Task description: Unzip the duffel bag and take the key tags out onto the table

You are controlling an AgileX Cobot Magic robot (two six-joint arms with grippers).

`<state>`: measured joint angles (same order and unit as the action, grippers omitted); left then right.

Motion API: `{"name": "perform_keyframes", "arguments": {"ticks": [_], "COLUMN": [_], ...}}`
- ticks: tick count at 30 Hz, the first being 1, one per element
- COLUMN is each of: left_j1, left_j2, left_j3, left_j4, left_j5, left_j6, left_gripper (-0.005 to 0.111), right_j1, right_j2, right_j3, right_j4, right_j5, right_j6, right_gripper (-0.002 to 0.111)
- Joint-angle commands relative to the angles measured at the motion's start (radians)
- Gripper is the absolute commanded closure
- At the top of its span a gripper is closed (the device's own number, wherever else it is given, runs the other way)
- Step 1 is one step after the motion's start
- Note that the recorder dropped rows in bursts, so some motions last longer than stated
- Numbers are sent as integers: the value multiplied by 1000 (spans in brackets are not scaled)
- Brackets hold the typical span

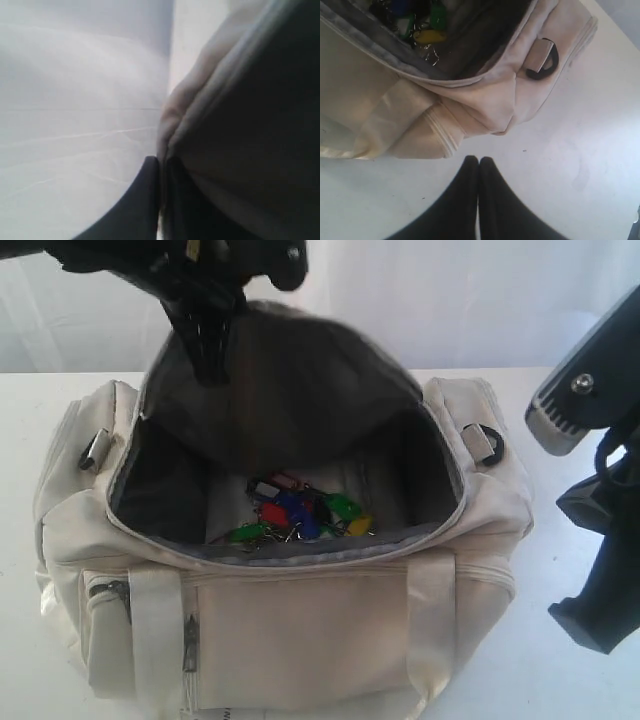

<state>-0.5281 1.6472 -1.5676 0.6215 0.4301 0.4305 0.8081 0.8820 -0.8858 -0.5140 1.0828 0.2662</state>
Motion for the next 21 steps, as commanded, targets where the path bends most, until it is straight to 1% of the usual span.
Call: {"name": "perform_keyframes", "arguments": {"ticks": [1, 2, 3, 5, 7, 10, 12, 13, 15, 17, 19, 21], "left_j1": [157, 181, 225, 267, 287, 307, 318, 326, 335, 337, 337, 337], "left_j2": [116, 149, 187, 233, 267, 310, 337, 351, 376, 401, 415, 414], "left_j3": [-59, -56, -49, -53, -53, -53, -53, -53, -53, -62, -83, -105], "left_j4": [19, 11, 9, 9, 9, 7, 7, 7, 7, 7, 7, 7], "left_j5": [-303, -362, -430, -461, -467, -470, -479, -479, -446, -356, -250, -193], "left_j6": [62, 70, 28, 10, 10, -30, -64, -91, -135, -166, -166, -174], "left_gripper": [107, 107, 107, 106, 103, 94, 84, 77, 62, 47, 40, 40], "right_j1": [3, 3, 3, 3, 3, 3, 3, 3, 3, 3, 3, 3], "right_j2": [-7, -7, -7, -5, -5, -5, -5, -5, -5, -5, -5, -3], "right_j3": [4, 4, 4, 4, 4, 4, 4, 4, 4, 4, 4, 4], "right_j4": [-11, -11, -15, -19, -19, -19, -19, -19, -19, -19, -19, -19], "right_j5": [-17, -17, -17, -23, -31, -35, -35, -37, -37, -37, -37, -39], "right_j6": [3, 5, 7, 7, 7, 7, 7, 7, 7, 7, 7, 7], "right_gripper": [108, 108, 108, 108, 108, 108, 108, 108, 108, 108, 108, 108]}}
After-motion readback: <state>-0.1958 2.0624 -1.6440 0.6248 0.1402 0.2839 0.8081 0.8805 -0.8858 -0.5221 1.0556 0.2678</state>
